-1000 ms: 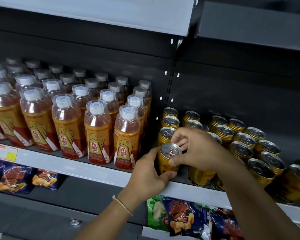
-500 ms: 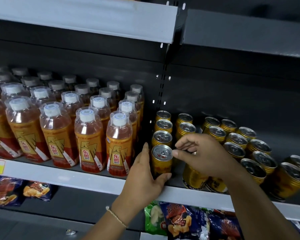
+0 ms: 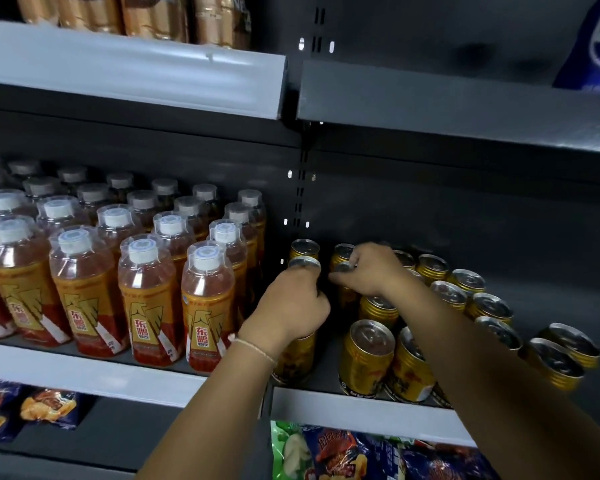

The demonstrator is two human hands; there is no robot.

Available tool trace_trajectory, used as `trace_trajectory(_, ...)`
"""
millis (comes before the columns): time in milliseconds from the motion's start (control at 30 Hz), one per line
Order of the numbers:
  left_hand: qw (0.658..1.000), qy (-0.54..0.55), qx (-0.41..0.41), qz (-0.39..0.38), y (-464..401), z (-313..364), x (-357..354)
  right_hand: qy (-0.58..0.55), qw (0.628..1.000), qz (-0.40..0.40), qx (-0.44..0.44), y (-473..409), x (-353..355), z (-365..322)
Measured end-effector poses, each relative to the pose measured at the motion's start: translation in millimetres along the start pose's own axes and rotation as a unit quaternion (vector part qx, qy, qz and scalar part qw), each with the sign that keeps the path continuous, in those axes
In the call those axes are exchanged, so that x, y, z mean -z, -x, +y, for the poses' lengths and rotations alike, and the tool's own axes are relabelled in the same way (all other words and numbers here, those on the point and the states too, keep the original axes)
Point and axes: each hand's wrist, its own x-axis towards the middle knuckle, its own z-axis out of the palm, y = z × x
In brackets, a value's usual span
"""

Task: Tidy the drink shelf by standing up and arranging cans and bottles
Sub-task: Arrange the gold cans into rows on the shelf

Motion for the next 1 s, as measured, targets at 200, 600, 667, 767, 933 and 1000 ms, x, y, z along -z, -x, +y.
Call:
trace_trajectory(200,0.996,-0.056,0.027,-0.057,-18,-2,2,0.017,1.0,-0.018,-0.011,-10,-2,6)
trace_trajectory(600,0.995,-0.064,0.04,-0.07,-25,-8,1,0.098,0.992,-0.076,-0.004,-25,14,24)
trace_trajectory(667,0.995,-0.06,0.043,-0.071,-27,-8,1,0.082,0.991,-0.108,-0.009,-35,18,24)
trace_trajectory(767,0.994,-0.059,0.047,-0.074,-31,-9,-3,-0.03,0.993,-0.102,-0.056,-53,12,21)
trace_trajectory(933,0.992,-0.102,0.009,-0.068,-31,-13,-12,-0.02,0.996,-0.05,-0.066,-73,-18,14)
trace_trajectory(1000,0.992,-0.111,-0.005,-0.067,-31,-14,-13,-0.002,0.998,-0.024,-0.058,-77,-20,15)
